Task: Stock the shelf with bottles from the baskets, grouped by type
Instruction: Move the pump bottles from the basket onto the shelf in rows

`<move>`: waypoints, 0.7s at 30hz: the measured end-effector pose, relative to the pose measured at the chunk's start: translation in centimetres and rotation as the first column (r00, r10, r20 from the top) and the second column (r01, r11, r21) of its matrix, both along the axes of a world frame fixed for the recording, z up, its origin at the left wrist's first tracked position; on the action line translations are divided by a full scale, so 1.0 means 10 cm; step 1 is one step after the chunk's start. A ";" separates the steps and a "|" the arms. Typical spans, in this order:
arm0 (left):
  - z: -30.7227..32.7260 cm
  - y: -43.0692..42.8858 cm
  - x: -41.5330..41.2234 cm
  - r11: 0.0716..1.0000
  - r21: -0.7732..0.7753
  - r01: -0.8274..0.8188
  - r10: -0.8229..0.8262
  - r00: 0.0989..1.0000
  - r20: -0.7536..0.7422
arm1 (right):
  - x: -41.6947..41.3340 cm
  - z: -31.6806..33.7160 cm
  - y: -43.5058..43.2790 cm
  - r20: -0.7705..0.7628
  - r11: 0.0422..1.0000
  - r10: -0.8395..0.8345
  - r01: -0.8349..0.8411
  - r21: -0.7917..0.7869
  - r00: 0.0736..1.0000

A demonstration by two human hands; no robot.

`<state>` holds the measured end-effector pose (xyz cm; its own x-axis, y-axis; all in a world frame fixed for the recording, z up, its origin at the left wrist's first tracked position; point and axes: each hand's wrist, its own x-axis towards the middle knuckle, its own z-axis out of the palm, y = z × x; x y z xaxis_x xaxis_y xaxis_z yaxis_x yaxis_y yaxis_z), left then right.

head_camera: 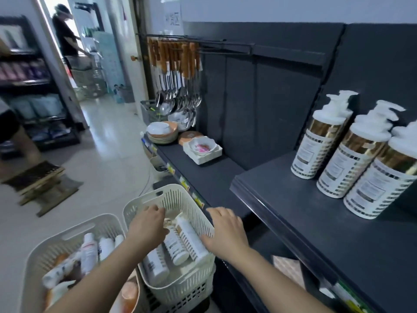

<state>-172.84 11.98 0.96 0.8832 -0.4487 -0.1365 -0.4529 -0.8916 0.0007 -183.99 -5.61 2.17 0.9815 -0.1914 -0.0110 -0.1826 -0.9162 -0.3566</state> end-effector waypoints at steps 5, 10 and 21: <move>-0.32 0.29 0.26 0.997 0.012 -0.071 0.072 0.991 -0.111 | 0.45 -0.37 0.23 -0.168 0.999 0.035 -0.034 0.007 0.985; -0.67 0.40 0.55 0.993 0.024 -0.118 0.120 0.975 -0.187 | 0.90 -0.71 0.35 -0.281 0.999 0.037 -0.025 0.044 0.959; -1.38 0.32 0.88 0.987 0.074 -0.144 0.161 0.905 -0.394 | 1.48 -1.34 0.42 -0.446 0.995 0.060 -0.015 0.104 0.893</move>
<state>-164.07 15.16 -12.81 0.8089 -0.2988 -0.5064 -0.2811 -0.9530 0.1133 -169.15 -1.44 -11.26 0.8746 -0.1302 -0.4671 -0.3093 -0.8917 -0.3306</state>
